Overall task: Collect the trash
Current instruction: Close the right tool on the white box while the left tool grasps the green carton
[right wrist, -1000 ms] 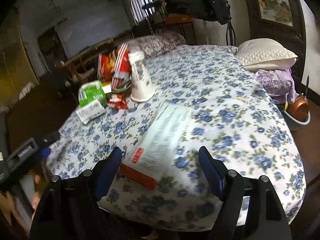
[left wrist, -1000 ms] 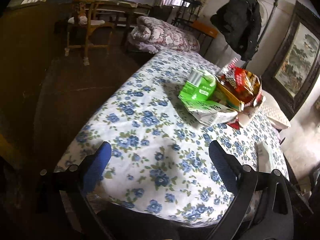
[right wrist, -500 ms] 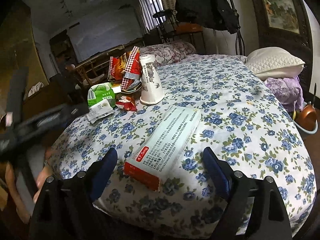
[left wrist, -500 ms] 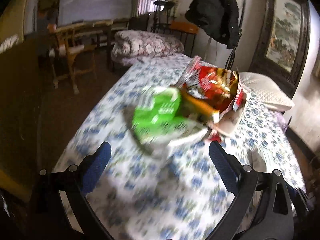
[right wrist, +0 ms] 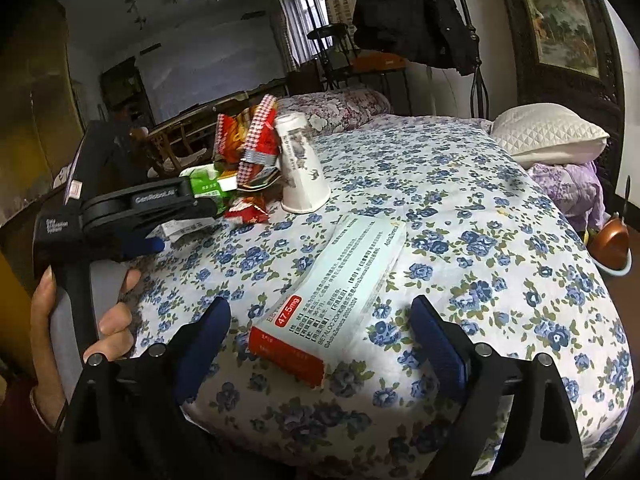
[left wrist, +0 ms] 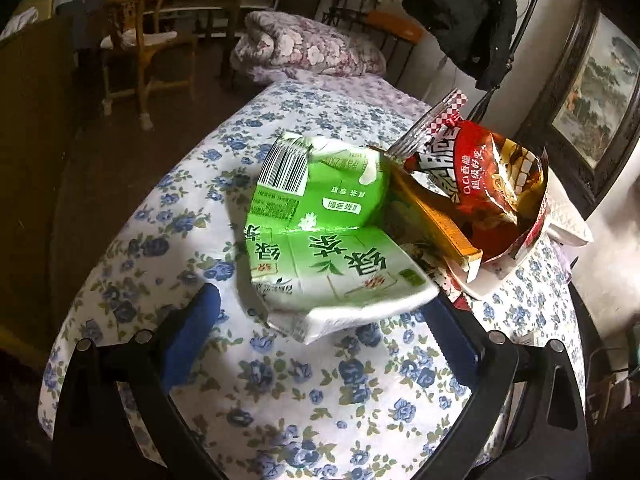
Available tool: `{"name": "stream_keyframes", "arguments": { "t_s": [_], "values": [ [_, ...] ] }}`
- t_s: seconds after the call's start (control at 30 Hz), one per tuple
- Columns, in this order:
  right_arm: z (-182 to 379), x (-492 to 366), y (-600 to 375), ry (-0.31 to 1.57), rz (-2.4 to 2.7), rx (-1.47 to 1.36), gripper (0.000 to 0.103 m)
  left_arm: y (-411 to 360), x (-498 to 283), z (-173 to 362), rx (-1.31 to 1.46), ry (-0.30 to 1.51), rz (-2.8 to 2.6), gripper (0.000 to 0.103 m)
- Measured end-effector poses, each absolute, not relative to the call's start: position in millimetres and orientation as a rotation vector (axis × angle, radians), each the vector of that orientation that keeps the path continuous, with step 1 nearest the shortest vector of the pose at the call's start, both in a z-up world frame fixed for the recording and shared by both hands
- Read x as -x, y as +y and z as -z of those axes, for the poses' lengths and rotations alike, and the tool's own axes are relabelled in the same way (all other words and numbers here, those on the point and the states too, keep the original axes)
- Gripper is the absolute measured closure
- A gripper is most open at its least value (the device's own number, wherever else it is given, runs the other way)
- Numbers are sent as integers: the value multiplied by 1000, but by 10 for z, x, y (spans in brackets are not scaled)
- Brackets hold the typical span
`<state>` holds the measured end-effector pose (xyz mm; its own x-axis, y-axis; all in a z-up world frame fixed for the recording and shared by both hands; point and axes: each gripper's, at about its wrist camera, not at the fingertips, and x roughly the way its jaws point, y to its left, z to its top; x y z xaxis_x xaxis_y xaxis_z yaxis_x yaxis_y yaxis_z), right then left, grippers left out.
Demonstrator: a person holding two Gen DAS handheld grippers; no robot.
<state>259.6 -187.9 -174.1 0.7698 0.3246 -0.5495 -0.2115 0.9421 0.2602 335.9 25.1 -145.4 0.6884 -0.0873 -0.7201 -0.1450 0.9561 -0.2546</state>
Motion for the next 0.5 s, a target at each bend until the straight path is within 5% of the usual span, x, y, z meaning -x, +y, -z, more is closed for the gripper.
{"name": "stream_keyframes", "arguments": {
  "t_s": [0.27, 0.4, 0.5],
  "values": [
    [1747, -2604, -1916, 621, -283, -199, 18, 285, -3316, 1444, 313, 798, -60, 7],
    [1763, -2633, -1943, 623, -289, -209, 51, 210, -3276, 1408, 253, 777, -51, 31],
    [1764, -2632, -1954, 619, -292, -211, 52, 119, -3215, 1376, 209, 756, -55, 35]
  ]
}}
